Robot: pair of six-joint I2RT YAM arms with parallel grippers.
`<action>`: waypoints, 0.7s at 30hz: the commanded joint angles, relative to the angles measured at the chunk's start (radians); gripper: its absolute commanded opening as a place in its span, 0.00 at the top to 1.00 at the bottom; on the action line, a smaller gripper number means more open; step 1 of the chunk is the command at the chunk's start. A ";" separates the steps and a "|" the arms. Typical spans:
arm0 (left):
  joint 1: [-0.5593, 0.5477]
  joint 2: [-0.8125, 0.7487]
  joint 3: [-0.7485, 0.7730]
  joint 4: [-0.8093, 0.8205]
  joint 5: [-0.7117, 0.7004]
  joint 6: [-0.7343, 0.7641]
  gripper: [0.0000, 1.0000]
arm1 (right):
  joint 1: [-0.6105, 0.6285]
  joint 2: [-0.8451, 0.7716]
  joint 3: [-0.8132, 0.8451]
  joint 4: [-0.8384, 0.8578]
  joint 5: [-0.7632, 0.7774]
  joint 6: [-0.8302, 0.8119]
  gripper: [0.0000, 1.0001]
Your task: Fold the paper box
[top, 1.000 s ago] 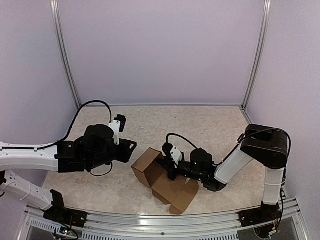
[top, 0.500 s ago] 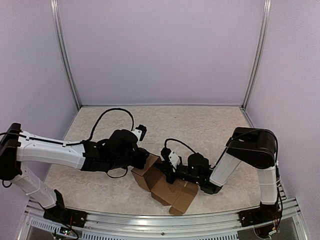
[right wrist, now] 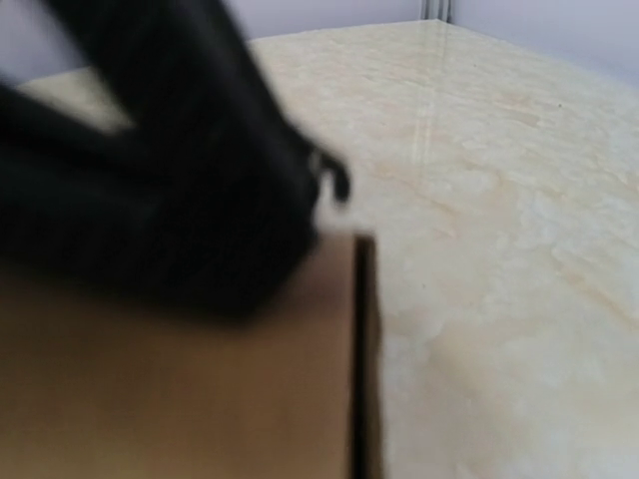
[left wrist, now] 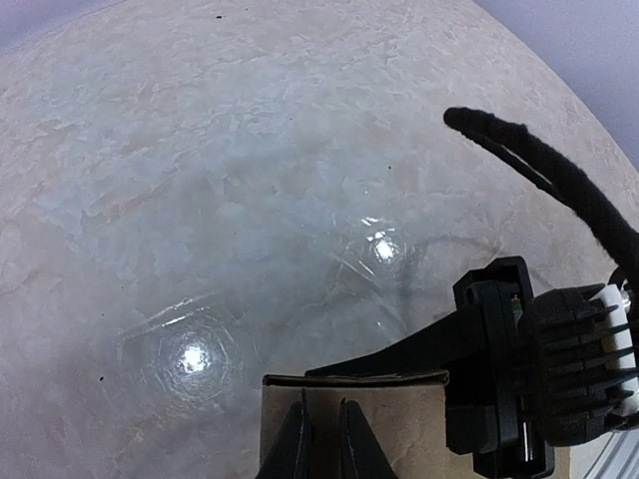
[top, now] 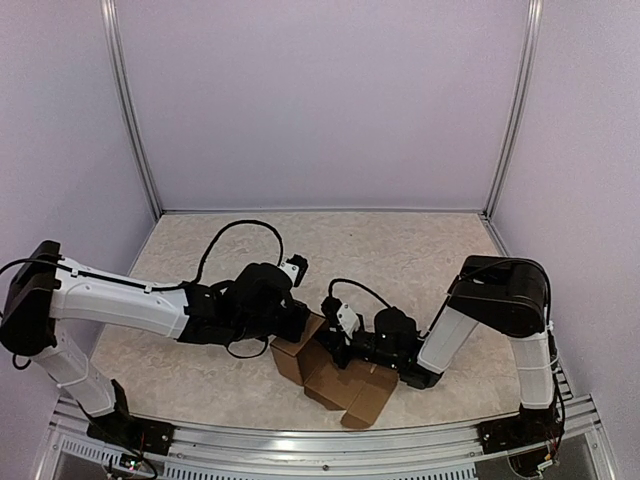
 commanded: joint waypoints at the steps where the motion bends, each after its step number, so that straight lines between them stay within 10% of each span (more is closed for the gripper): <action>1: -0.024 0.037 0.030 -0.014 0.008 -0.003 0.91 | -0.007 0.009 0.032 -0.027 0.007 -0.005 0.78; 21: -0.041 0.054 0.046 -0.043 -0.026 -0.011 0.91 | 0.012 0.011 0.055 -0.072 0.070 -0.038 1.00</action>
